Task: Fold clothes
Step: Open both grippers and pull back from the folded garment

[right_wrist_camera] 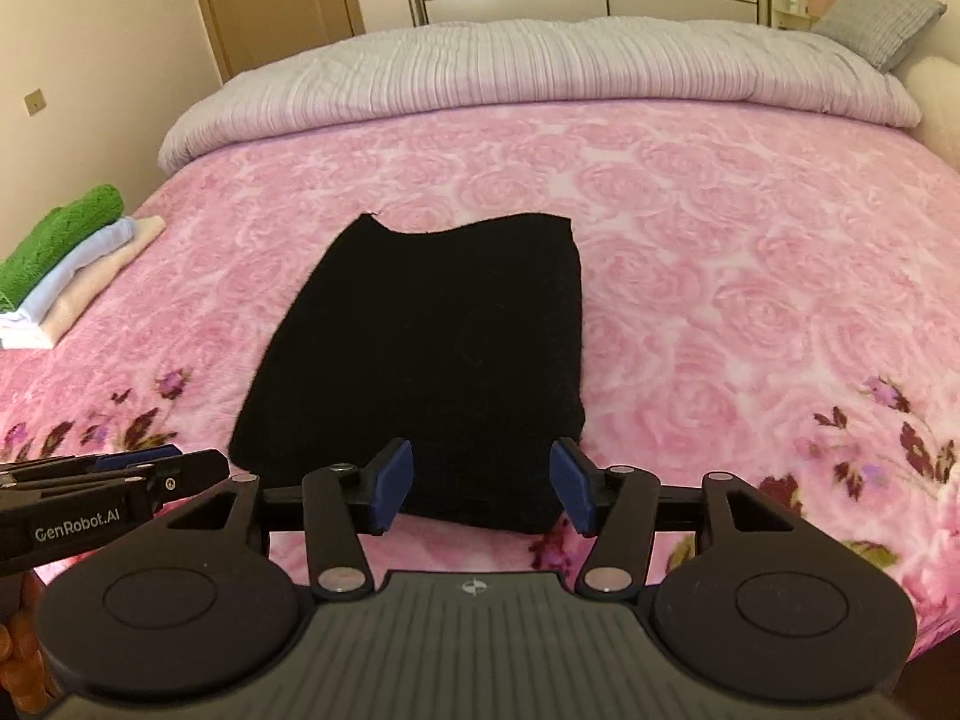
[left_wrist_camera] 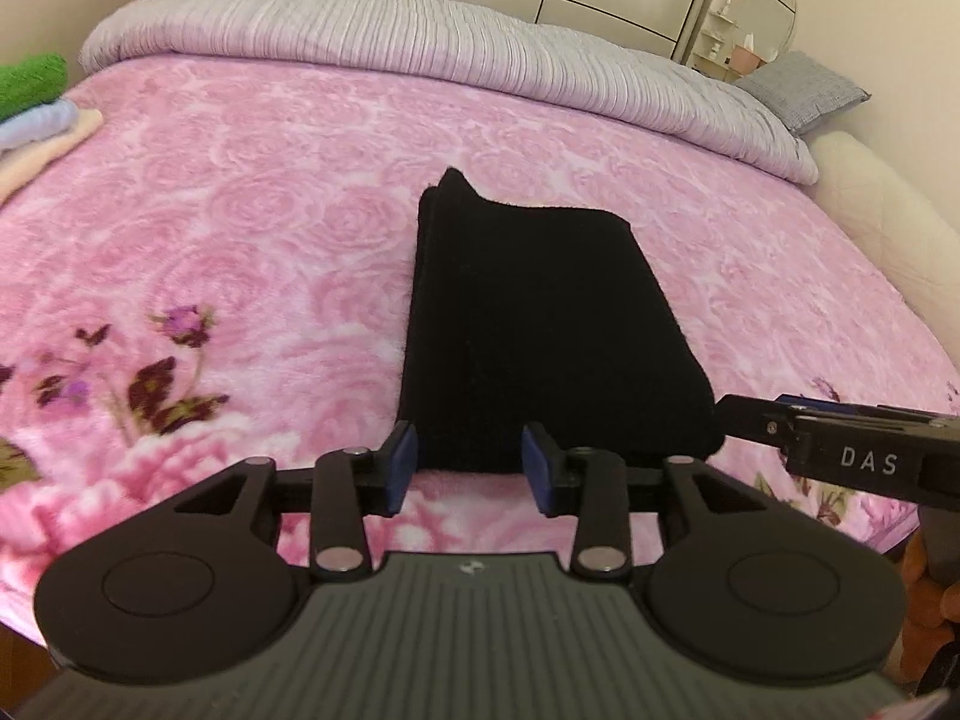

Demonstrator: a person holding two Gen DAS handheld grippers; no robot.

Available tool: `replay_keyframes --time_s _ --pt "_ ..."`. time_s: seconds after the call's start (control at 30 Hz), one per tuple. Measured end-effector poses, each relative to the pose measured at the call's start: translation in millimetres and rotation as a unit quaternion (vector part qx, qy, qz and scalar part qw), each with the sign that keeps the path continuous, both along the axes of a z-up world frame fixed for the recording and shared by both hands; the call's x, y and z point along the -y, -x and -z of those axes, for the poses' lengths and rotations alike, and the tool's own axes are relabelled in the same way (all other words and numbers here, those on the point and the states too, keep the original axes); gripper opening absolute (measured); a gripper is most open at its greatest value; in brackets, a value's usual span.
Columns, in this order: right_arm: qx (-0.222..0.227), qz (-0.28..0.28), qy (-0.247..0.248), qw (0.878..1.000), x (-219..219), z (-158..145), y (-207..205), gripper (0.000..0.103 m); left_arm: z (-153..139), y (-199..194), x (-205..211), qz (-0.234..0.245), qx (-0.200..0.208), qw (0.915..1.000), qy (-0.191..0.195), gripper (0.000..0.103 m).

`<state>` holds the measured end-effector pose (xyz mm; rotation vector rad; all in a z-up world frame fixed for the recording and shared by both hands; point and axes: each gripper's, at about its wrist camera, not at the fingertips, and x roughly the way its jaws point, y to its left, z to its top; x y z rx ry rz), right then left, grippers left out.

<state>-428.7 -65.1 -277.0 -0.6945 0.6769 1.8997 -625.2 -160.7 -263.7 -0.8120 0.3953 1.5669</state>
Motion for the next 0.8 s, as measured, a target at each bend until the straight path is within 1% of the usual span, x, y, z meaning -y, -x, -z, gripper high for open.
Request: replay_keyframes --time_s 0.07,0.23,0.27,0.47,0.5,0.57,0.8 --pt "-0.003 0.000 -0.002 1.000 6 -5 -3 0.061 -6 -4 7 0.000 -0.004 1.0000 -0.003 0.039" --pt "-0.006 0.002 -0.007 1.000 21 -15 -10 0.069 -16 -16 24 0.000 -0.014 0.9999 -0.003 0.042" --pt "-0.006 0.003 -0.008 1.000 24 -16 -11 0.072 -17 -18 27 0.001 -0.016 0.9999 -0.003 0.044" --pt "-0.004 0.010 -0.013 1.000 39 -24 -23 0.081 -27 -34 43 0.003 -0.033 0.9995 -0.003 0.053" --pt "-0.003 0.011 -0.015 1.000 41 -25 -24 0.082 -29 -37 46 0.003 -0.037 0.9993 -0.004 0.056" --pt "0.000 0.013 -0.017 1.000 46 -27 -27 0.088 -33 -41 51 0.003 -0.046 0.9989 -0.006 0.058" --pt "0.009 0.015 -0.017 1.000 60 -33 -33 0.088 -44 -55 68 -0.003 -0.075 0.9971 -0.008 0.068"
